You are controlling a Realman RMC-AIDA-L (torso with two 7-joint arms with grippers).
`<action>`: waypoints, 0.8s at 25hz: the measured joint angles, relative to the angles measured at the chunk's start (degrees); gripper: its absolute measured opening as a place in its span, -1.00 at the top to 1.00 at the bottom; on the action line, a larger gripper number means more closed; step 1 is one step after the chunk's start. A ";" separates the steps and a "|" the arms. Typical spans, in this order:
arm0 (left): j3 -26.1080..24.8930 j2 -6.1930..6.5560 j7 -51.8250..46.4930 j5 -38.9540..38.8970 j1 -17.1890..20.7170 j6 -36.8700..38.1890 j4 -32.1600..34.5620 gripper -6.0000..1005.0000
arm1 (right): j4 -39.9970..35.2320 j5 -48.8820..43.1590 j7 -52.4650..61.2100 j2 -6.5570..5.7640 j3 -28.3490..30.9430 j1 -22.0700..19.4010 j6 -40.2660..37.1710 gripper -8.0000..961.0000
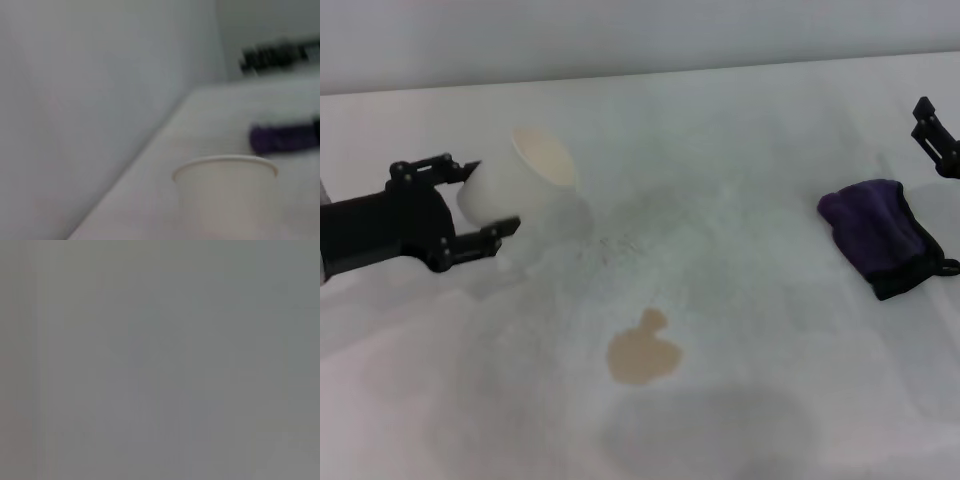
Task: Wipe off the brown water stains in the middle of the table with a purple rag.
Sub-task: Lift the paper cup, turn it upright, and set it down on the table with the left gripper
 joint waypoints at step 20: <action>-0.07 -0.61 24.45 -26.81 2.76 -0.74 -32.53 -0.40 | -6.30 -1.19 -0.09 -0.71 -7.87 -4.81 -0.07 -0.81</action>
